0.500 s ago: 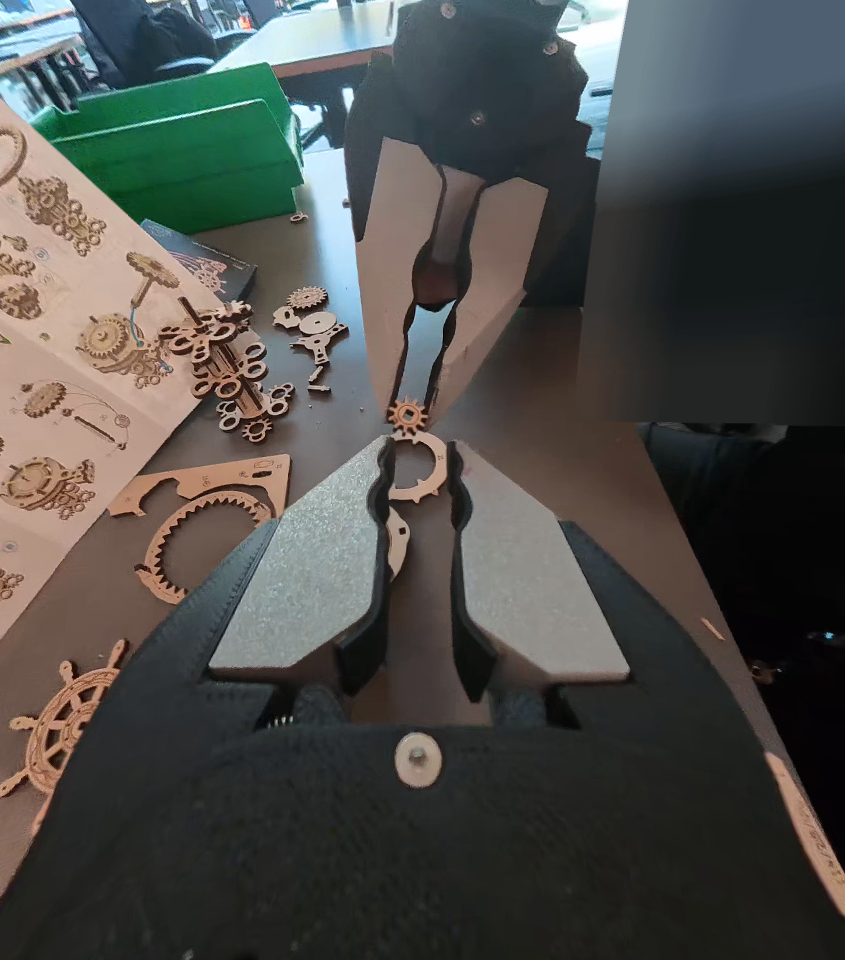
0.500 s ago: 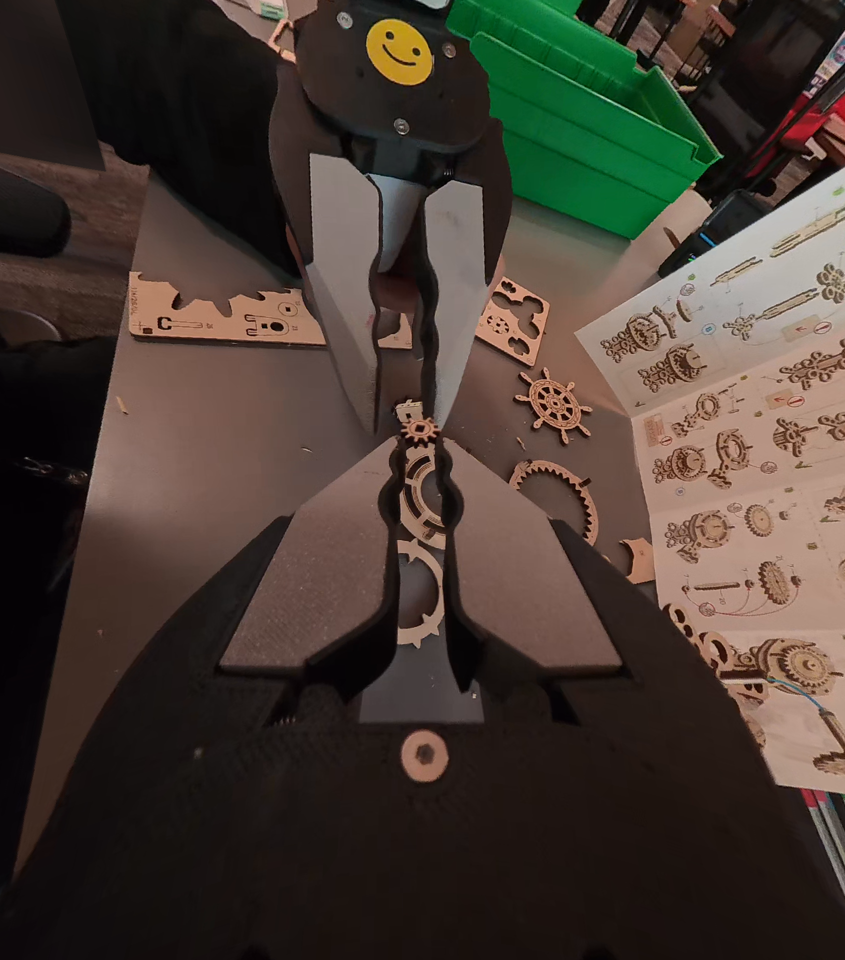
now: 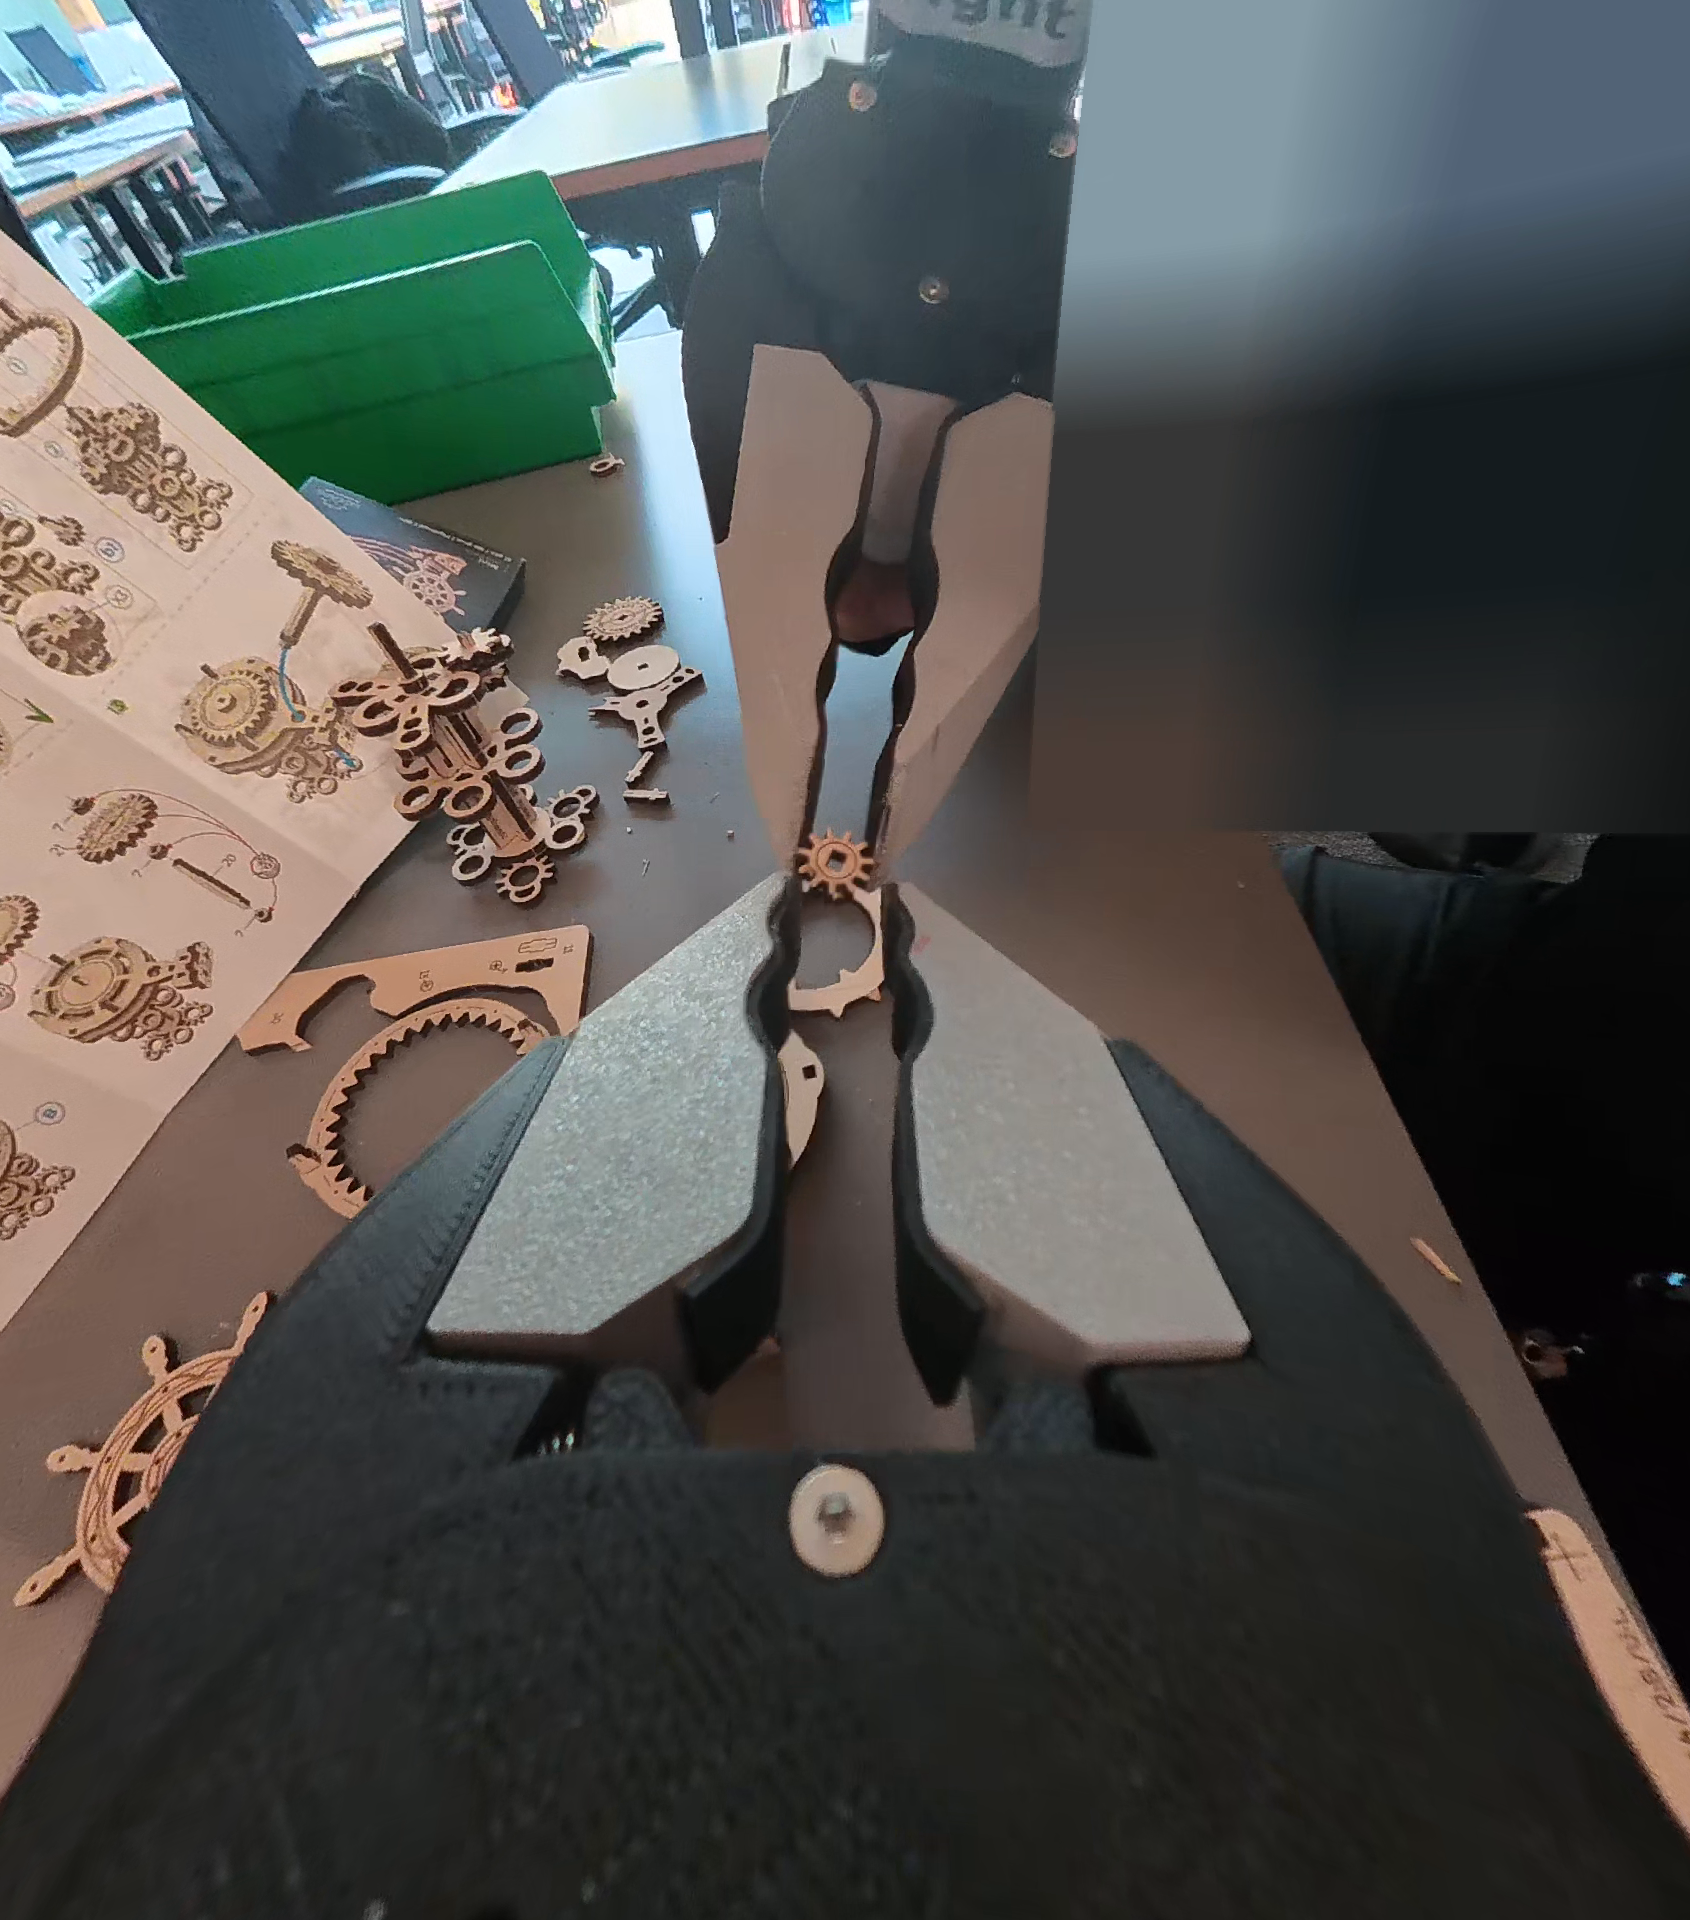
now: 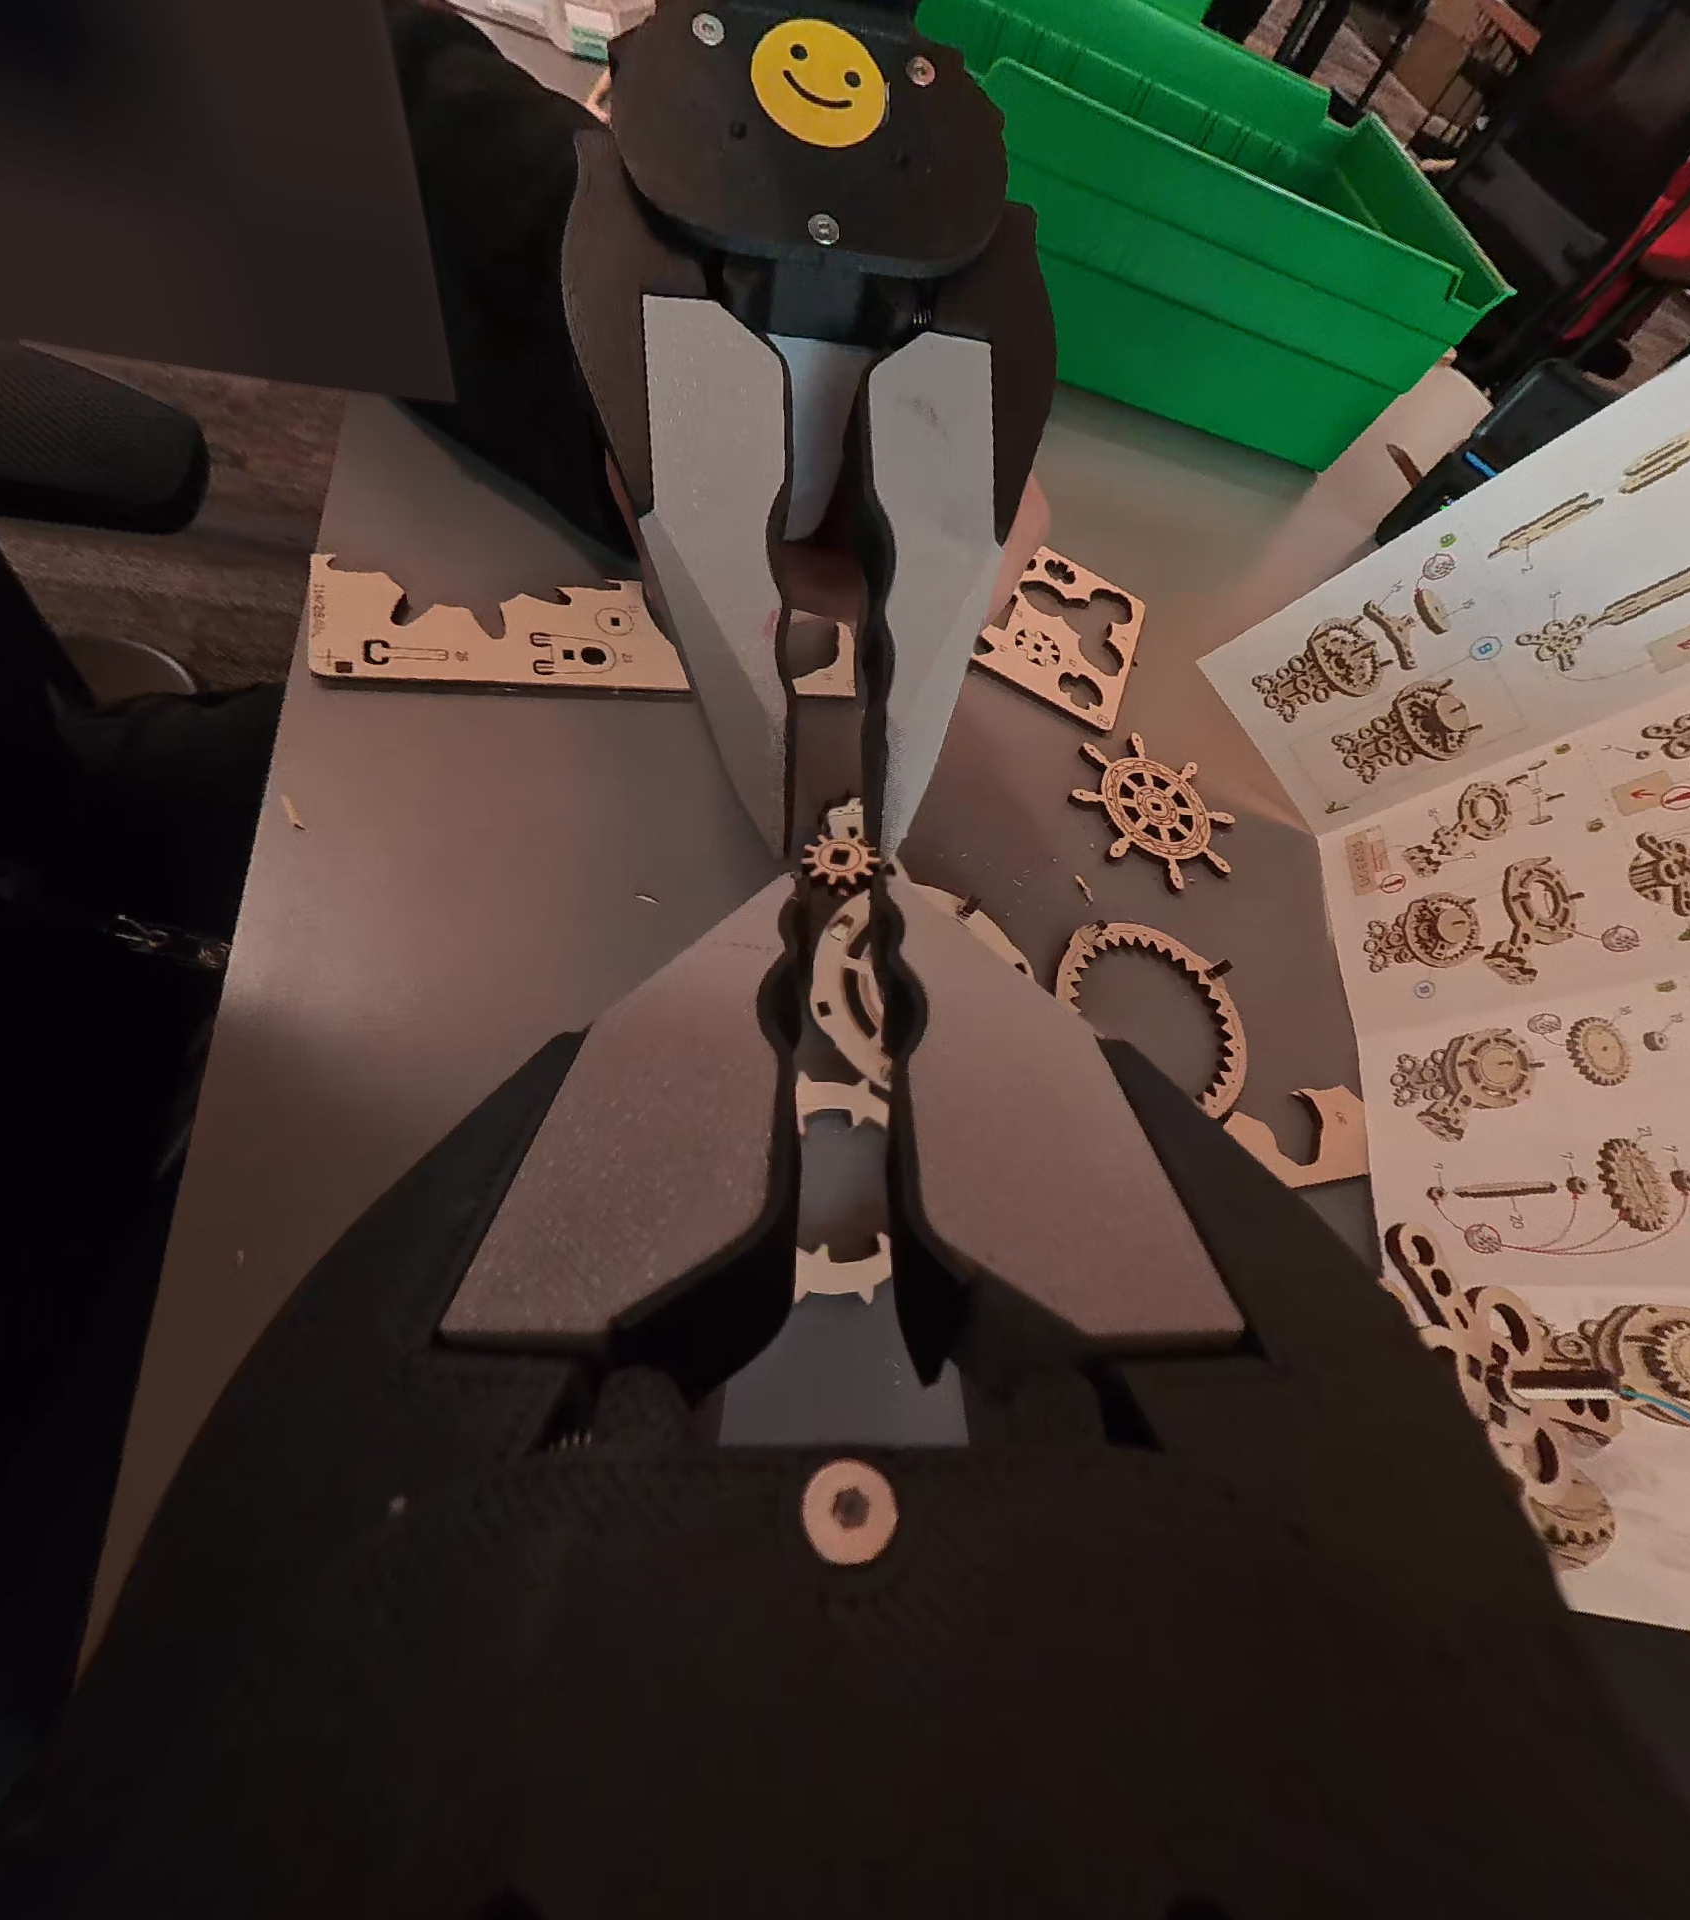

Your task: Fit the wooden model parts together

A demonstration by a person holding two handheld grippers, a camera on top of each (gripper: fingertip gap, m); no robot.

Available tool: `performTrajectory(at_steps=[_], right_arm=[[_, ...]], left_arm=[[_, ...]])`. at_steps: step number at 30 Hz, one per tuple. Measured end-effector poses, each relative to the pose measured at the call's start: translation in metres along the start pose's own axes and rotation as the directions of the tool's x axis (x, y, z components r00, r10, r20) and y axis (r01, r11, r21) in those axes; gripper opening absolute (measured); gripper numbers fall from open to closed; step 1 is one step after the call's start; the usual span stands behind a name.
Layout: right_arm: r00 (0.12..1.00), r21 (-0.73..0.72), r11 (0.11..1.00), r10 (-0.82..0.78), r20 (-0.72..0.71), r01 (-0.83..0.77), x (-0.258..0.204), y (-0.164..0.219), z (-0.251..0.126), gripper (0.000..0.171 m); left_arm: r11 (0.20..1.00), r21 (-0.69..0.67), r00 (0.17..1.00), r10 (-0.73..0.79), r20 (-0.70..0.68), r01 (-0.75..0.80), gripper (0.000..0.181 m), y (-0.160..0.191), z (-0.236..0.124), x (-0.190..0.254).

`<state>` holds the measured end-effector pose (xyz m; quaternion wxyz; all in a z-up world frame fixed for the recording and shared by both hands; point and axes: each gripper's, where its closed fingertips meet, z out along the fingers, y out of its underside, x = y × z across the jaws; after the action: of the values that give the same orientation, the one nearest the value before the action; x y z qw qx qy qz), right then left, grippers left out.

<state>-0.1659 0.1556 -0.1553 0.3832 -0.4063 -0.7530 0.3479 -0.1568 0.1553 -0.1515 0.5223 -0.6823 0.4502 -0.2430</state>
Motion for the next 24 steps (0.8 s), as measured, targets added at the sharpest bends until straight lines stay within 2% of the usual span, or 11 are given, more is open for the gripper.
performTrajectory(at_steps=[17, 21, 24], right_arm=[[0.997, 0.059, 0.998, 0.01, 0.078, -0.014, -0.01, -0.004, -0.002, 0.007], [0.991, -0.008, 1.0, 0.025, 0.129, -0.024, -0.013, 0.013, -0.005, 0.018], [0.983, -0.118, 0.991, -0.043, 0.179, 0.065, -0.022, 0.036, 0.0, 0.018]], left_arm=[[0.998, 0.008, 0.998, 0.063, -0.031, -0.062, 0.011, -0.006, -0.002, 0.009], [0.998, 0.022, 0.998, 0.061, -0.034, -0.061, 0.01, -0.008, -0.01, 0.005], [0.998, 0.07, 0.997, 0.0, -0.079, 0.006, 0.01, -0.015, -0.016, 0.004]])
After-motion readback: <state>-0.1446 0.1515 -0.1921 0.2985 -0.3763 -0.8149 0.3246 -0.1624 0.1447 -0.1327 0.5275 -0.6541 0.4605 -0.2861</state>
